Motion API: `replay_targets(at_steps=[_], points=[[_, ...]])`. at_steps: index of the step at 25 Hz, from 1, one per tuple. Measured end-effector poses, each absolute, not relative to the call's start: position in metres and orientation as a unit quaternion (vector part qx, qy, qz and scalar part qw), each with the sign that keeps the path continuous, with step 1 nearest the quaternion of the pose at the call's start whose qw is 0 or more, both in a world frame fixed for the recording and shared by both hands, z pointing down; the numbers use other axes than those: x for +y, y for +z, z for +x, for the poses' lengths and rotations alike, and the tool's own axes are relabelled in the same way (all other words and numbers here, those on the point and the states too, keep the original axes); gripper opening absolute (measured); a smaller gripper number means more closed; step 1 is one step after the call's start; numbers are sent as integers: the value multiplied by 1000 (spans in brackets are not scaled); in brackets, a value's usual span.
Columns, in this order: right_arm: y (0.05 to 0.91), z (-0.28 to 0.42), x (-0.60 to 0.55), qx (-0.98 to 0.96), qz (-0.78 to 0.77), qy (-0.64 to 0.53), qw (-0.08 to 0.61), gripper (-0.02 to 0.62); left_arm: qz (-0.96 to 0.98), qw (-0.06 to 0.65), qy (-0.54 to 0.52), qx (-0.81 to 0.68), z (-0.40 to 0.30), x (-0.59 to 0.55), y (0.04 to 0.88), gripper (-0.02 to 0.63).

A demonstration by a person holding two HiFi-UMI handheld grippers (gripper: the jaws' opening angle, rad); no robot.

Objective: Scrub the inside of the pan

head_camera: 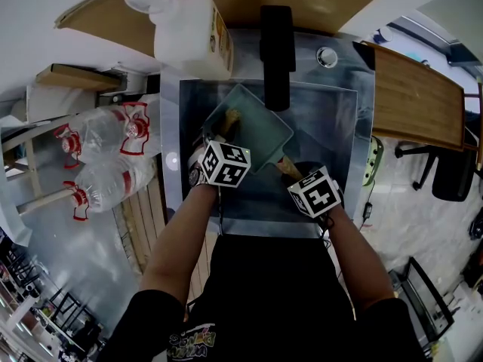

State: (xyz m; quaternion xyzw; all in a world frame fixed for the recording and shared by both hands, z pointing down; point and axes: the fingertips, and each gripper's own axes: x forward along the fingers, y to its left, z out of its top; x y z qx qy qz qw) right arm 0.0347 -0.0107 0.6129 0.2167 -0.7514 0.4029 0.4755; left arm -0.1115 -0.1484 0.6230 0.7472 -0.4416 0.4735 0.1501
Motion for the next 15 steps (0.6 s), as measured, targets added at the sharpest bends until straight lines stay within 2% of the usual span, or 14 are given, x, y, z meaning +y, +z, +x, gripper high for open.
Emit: replay_targets(at_steps=[15], points=[[613, 34, -11, -751, 216, 402, 478, 160, 740, 139, 485, -445, -118, -155, 622, 144]])
